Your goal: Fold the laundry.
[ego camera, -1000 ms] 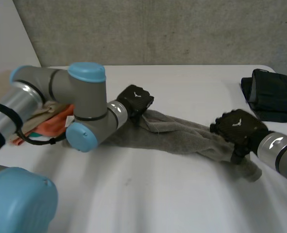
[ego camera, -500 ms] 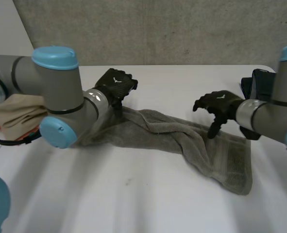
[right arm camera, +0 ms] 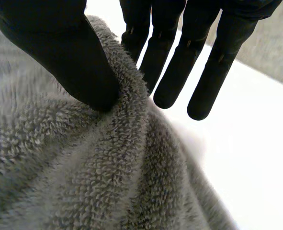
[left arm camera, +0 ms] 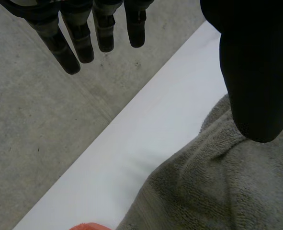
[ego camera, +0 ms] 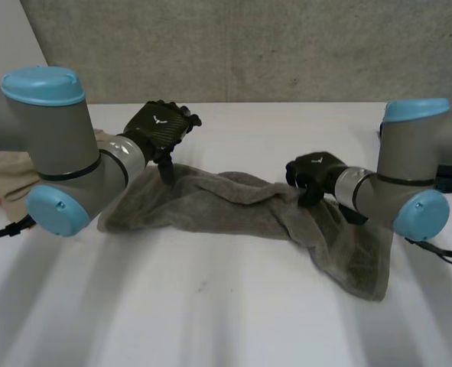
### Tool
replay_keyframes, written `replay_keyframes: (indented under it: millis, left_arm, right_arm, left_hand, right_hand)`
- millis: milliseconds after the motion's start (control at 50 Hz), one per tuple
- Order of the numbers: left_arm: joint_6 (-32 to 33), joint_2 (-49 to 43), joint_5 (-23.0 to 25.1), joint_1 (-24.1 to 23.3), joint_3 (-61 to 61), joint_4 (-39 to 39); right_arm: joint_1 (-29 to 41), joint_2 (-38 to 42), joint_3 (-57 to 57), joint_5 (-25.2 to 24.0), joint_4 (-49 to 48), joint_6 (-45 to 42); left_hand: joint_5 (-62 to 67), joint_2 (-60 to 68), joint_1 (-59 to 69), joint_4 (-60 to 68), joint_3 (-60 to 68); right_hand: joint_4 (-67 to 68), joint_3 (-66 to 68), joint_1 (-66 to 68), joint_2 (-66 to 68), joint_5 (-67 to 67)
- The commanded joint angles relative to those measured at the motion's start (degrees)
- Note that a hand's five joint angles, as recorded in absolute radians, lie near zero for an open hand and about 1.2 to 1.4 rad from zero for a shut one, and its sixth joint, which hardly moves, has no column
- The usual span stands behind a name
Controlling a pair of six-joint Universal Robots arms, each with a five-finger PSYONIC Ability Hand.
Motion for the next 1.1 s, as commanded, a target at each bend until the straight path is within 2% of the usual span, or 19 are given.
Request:
replay_keyframes:
  millis: [20,120,280,320,340,360,380,400,460,540,580,600,660,680,740,840,960,1100]
  left_arm:
    - [-0.6,-4.5,1.7,0.1,5.7,-0.2]
    - [-0.5,-9.7,3.7,-0.4,10.0,-2.0]
    - [-0.3,-15.6,4.0,-2.0,14.1,-4.7]
    - [-0.4,-16.5,4.0,-2.2,14.5,-4.7]
    - [-0.3,-16.9,3.9,-2.2,14.8,-4.9]
    - [-0.3,-17.1,3.3,-2.0,15.1,-4.8]
    - [-0.4,-17.1,2.8,-1.9,15.2,-4.8]
    - [-0.4,-17.0,2.3,-1.4,15.5,-4.7]
    - [-0.9,-15.7,-1.8,0.2,17.6,-3.4]
    - [-1.8,-11.1,-4.0,0.8,19.8,0.6]
    - [-2.6,-8.4,-3.6,0.9,20.3,3.8]
    - [-3.3,-5.7,-3.4,0.8,20.7,7.3]
    - [-4.5,-1.5,-3.5,0.6,21.0,13.6]
    - [-5.4,1.0,-4.4,0.5,20.8,18.3]
    - [-7.0,5.4,-5.9,0.6,19.7,24.8]
    - [-10.3,11.2,-5.8,0.8,14.3,27.3]
    - [-12.4,15.3,-3.7,0.8,1.7,25.8]
    - [-9.6,14.8,-3.4,1.7,-18.5,25.7]
  right_arm:
    - [1.5,-16.6,9.1,-2.5,-0.6,-6.0]
    - [3.9,-27.4,16.5,-4.5,-0.6,-9.6]
    - [6.3,-37.5,21.4,-6.3,-0.9,-10.2]
    - [6.2,-38.8,21.6,-6.4,-1.6,-10.1]
    - [6.1,-39.3,21.7,-6.4,-2.0,-10.0]
    - [5.5,-39.3,21.6,-6.2,-3.3,-9.9]
    - [5.0,-39.0,21.6,-6.1,-3.9,-9.8]
    - [4.5,-38.5,21.6,-6.0,-4.5,-10.0]
    - [1.3,-35.2,20.7,-5.4,-6.3,-10.4]
    - [-0.4,-28.8,16.5,-2.5,-9.1,-12.5]
    - [-0.8,-25.5,12.7,0.3,-11.4,-13.9]
    - [-0.9,-22.5,8.3,3.8,-14.0,-15.0]
    - [-0.8,-18.9,1.6,9.4,-19.5,-15.5]
    - [-0.7,-17.1,-2.2,12.4,-24.4,-15.3]
    - [-0.7,-16.1,-6.5,14.7,-33.9,-14.3]
    - [0.2,-18.5,-3.3,13.3,-43.1,-12.4]
    - [1.1,-24.2,8.4,10.4,-43.4,-11.6]
    - [0.0,-28.6,28.3,7.5,-40.7,-15.1]
  left_hand:
    - [-2.9,-2.1,-2.1,-1.8,-2.3]
    - [-2.9,-2.1,-2.1,-1.8,-2.3]
    - [-2.4,-1.6,-1.6,-1.3,-1.8]
    - [7.8,8.6,8.6,8.9,8.4]
    - [17.2,18.0,18.0,18.3,17.8]
    - [44.8,45.6,45.6,45.9,45.4]
    - [60.5,61.3,61.4,61.7,61.2]
    - [67.0,67.8,67.8,68.1,67.6]
    - [67.1,67.9,67.9,68.2,67.7]
    - [67.1,67.9,67.9,68.2,67.7]
    - [67.1,67.9,67.9,68.2,67.7]
    - [67.1,67.9,67.9,68.2,67.7]
    - [67.1,67.9,67.9,68.2,67.7]
    - [67.1,67.9,67.9,68.2,67.7]
    - [67.1,67.9,67.9,68.2,67.7]
    - [67.1,67.9,67.9,68.2,67.7]
    - [67.1,67.9,67.9,68.2,67.7]
    - [67.1,67.9,67.9,68.2,67.7]
  right_hand:
    - [11.6,12.2,17.6,12.7,14.2]
    - [11.6,12.2,17.6,12.7,14.2]
    - [11.6,12.2,17.6,12.7,14.2]
    - [11.6,12.2,17.6,12.7,14.2]
    - [11.6,12.2,17.6,12.7,14.2]
    - [11.6,12.2,17.6,12.7,14.2]
    - [11.6,12.2,17.6,12.7,14.2]
    - [11.6,12.2,17.6,12.7,14.2]
    - [11.6,12.2,17.6,12.7,14.2]
    - [11.6,12.2,17.6,12.7,14.2]
    - [11.6,12.2,17.6,12.7,14.2]
    - [11.6,12.2,17.6,12.7,14.2]
    - [11.6,12.2,17.6,12.7,14.2]
    - [11.6,12.2,17.6,12.7,14.2]
    - [11.6,12.2,17.6,12.7,14.2]
    - [11.6,12.2,17.6,12.7,14.2]
    - [11.6,12.2,17.6,12.7,14.2]
    - [11.6,12.2,17.6,12.7,14.2]
